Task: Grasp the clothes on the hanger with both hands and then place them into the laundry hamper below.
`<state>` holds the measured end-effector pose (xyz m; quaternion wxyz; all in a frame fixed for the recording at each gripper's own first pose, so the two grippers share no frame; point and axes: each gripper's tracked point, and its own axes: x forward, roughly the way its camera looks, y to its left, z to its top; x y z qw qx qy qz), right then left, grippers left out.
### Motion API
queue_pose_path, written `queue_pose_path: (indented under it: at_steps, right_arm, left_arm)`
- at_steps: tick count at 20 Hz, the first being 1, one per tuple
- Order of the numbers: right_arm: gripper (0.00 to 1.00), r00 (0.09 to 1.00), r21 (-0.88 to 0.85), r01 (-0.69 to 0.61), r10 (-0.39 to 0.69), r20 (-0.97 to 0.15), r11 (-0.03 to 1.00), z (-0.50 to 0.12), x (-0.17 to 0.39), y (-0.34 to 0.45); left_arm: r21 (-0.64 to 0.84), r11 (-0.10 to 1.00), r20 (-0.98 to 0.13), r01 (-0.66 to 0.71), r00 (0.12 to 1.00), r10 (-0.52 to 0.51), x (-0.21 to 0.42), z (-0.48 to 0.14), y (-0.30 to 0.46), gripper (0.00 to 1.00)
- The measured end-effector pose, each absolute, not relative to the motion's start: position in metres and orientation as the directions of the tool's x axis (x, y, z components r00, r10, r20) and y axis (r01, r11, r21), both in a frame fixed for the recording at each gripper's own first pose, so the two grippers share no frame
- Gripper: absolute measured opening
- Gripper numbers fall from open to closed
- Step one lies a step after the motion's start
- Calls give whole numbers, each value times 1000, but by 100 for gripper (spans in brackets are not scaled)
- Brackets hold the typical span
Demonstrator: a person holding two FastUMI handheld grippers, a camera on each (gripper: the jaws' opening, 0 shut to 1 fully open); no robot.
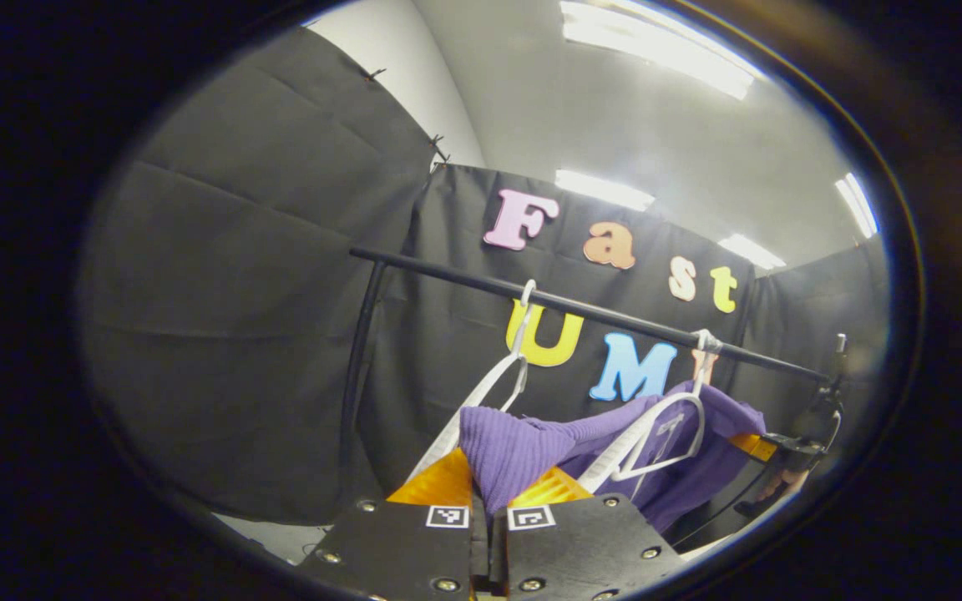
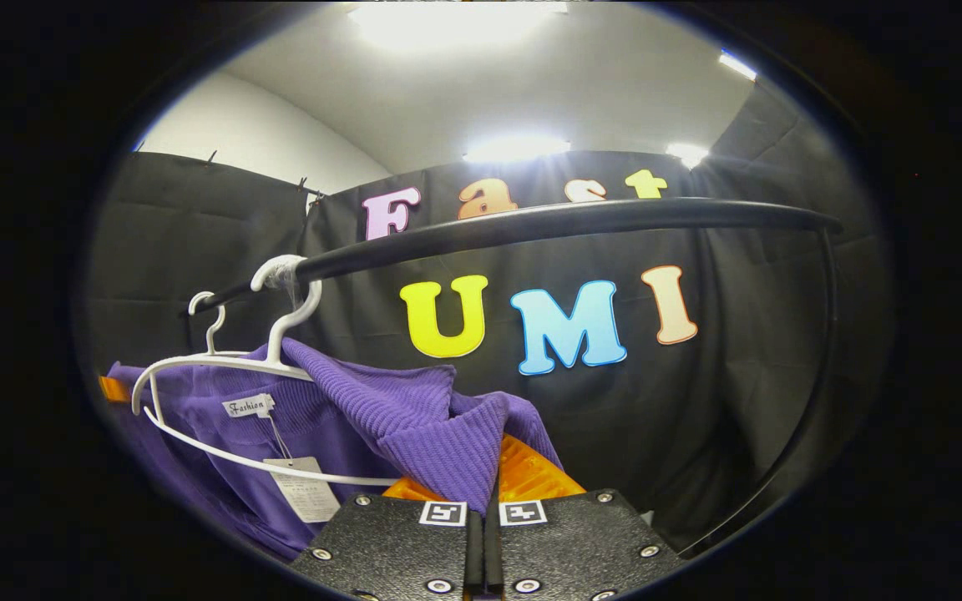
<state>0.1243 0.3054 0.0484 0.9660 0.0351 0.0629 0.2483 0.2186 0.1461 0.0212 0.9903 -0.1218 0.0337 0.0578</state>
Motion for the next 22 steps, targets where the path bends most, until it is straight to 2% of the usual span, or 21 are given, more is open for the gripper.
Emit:
queue_pose_path:
  at_steps: [7,13,15,16,17,22]
  right_arm:
    - [0,886,113,-440,451,-110,891,35,134,285]
    - [0,913,117,-378,391,-119,919,22,156,250]
    - [0,920,119,-362,375,-115,925,22,165,239]
    - [0,924,112,-357,368,-108,928,23,169,235]
    - [0,927,103,-353,363,-100,930,26,173,231]
    - [0,943,78,-326,330,-35,942,47,196,212]
  left_arm:
    - [-255,962,-133,-102,989,70,236,-35,111,2]
    - [-268,962,-154,-60,988,19,250,-56,66,0]
    - [-257,965,-160,-61,987,20,260,-59,56,2]
    - [-258,964,-160,-61,987,20,263,-60,53,8]
    - [-259,964,-157,-62,987,22,265,-61,49,2]
    - [-262,963,-94,-61,995,37,281,-47,30,2]
